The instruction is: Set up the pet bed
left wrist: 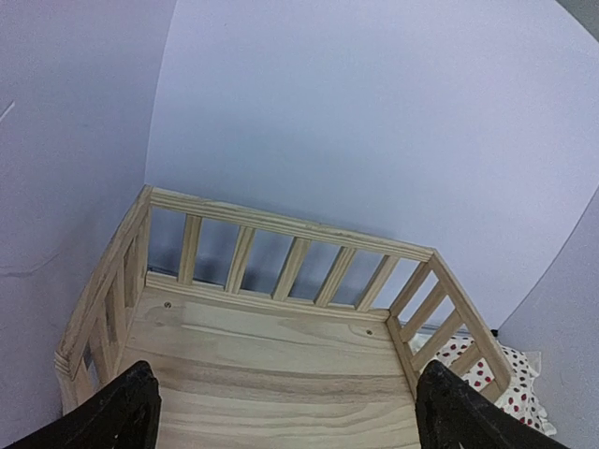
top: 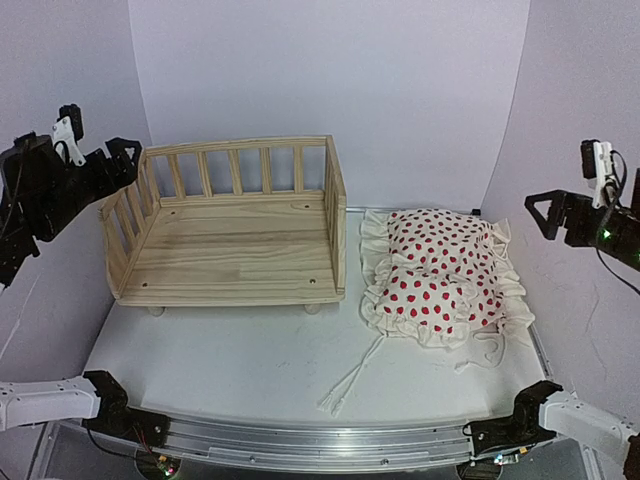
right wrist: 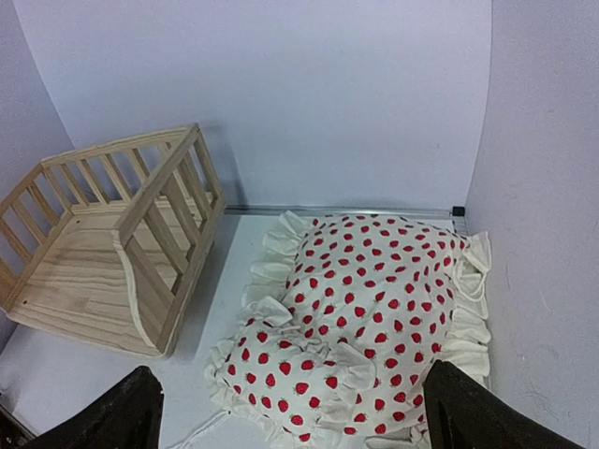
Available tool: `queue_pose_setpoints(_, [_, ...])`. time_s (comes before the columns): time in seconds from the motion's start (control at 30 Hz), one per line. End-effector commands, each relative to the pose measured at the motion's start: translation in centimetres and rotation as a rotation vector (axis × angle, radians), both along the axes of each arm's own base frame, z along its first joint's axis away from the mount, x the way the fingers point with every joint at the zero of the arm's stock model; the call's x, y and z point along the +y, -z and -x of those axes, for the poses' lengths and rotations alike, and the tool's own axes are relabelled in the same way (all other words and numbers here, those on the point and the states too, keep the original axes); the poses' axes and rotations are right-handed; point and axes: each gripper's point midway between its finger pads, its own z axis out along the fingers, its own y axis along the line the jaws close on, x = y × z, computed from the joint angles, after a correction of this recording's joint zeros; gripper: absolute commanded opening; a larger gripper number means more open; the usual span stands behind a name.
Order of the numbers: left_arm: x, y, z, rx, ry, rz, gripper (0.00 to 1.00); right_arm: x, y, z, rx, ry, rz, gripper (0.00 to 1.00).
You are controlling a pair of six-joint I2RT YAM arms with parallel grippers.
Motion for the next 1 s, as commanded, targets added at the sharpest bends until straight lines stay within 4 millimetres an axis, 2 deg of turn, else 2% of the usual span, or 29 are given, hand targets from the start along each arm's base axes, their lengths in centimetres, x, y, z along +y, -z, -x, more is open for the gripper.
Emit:
queue_pose_setpoints(0.0, [-0.2, 0.5, -1.9, -0.003, 0.016, -0.001, 0.96, -0.8, 3.1, -3.7, 0.102, 0.092, 0.010, 0.98])
queue_pose_setpoints(0.1, [-0.2, 1.8, -3.5, 0.024, 0.034, -0.011, 0.97, -1.4, 5.7, -6.3, 0.195, 0.150, 0.027, 0.98])
queue_pose_setpoints(0.27, [-1.0, 4.2, -6.1, 0.082, 0.109, -0.015, 0.98, -2.5, 11.1, -11.8, 0.382, 0.246, 0.051, 0.98])
queue_pose_setpoints(0.37, [-2.4, 6.0, -7.4, 0.122, 0.175, -0.018, 0.99, -3.2, 15.3, -15.7, 0.498, 0.303, 0.076, 0.98])
queue_pose_setpoints(0.5, [-5.4, 8.7, -8.2, 0.185, 0.288, -0.002, 0.99, -3.9, 21.3, -20.4, 0.643, 0.349, 0.116, 0.98])
queue_pose_setpoints(0.6, [-7.6, 10.9, -8.1, 0.234, 0.370, 0.010, 0.99, -4.3, 25.9, -23.9, 0.720, 0.350, 0.159, 0.98])
queue_pose_setpoints(0.77, [-10.0, 13.9, -7.0, 0.295, 0.462, 0.034, 0.99, -4.3, 31.8, -28.7, 0.796, 0.327, 0.200, 0.97])
queue_pose_setpoints(0.9, [-10.7, 16.1, -6.1, 0.345, 0.493, 0.066, 0.99, -4.1, 35.9, -31.3, 0.830, 0.309, 0.212, 0.95])
queue_pose_setpoints(0.97, [-10.9, 16.9, -5.6, 0.368, 0.505, 0.090, 0.98, -3.9, 37.9, -32.3, 0.836, 0.294, 0.211, 0.91])
